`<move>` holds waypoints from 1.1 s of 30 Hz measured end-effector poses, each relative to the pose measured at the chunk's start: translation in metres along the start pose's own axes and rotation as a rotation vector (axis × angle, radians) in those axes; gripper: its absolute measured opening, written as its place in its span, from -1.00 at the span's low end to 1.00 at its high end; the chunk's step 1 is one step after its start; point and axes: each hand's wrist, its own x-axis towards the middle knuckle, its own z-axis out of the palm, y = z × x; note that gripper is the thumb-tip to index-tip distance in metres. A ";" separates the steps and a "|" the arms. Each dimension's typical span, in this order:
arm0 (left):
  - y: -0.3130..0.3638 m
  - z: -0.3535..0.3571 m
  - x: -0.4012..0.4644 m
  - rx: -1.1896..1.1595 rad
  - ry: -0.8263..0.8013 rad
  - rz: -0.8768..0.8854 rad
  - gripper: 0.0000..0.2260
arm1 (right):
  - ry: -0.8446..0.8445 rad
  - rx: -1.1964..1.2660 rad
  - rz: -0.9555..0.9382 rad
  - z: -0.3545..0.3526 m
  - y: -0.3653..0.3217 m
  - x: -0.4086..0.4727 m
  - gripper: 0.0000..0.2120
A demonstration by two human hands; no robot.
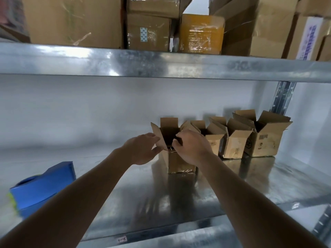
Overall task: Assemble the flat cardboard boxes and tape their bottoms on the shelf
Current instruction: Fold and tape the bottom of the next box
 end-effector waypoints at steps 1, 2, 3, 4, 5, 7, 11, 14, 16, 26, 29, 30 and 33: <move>-0.001 -0.003 -0.007 0.006 0.009 -0.004 -0.49 | -0.001 0.026 -0.011 -0.001 -0.005 -0.003 -0.62; -0.003 -0.008 -0.014 0.016 0.018 -0.012 -0.47 | -0.006 0.053 -0.020 -0.003 -0.010 -0.006 -0.64; -0.005 -0.012 -0.022 0.028 0.020 -0.026 -0.46 | -0.011 0.078 -0.031 -0.004 -0.015 -0.009 -0.65; -0.007 -0.016 -0.031 0.040 0.015 -0.043 -0.45 | -0.021 0.097 -0.040 -0.005 -0.019 -0.012 -0.67; -0.008 -0.019 -0.039 0.053 0.007 -0.058 -0.45 | -0.033 0.110 -0.051 -0.006 -0.023 -0.016 -0.68; -0.012 -0.024 -0.058 0.076 0.001 -0.094 -0.44 | -0.052 0.110 -0.080 -0.007 -0.033 -0.025 -0.70; -0.013 -0.030 -0.103 0.076 0.023 -0.197 -0.43 | -0.078 0.130 -0.160 -0.010 -0.052 -0.047 -0.59; -0.007 -0.033 -0.134 0.070 0.024 -0.244 -0.44 | -0.079 0.140 -0.206 -0.011 -0.066 -0.063 -0.51; -0.001 -0.036 -0.166 0.069 0.032 -0.294 -0.44 | -0.101 0.188 -0.265 -0.013 -0.079 -0.082 -0.49; 0.004 -0.070 -0.326 0.096 0.039 -0.512 -0.52 | -0.212 0.302 -0.503 -0.018 -0.179 -0.154 -0.55; -0.012 -0.072 -0.370 0.112 0.075 -0.569 -0.39 | -0.234 0.304 -0.549 -0.016 -0.215 -0.166 -0.60; -0.017 -0.072 -0.384 0.113 0.090 -0.587 -0.39 | -0.233 0.298 -0.562 -0.015 -0.226 -0.170 -0.62; -0.032 -0.077 -0.423 0.106 0.114 -0.621 -0.31 | -0.255 0.312 -0.598 -0.013 -0.266 -0.181 -0.67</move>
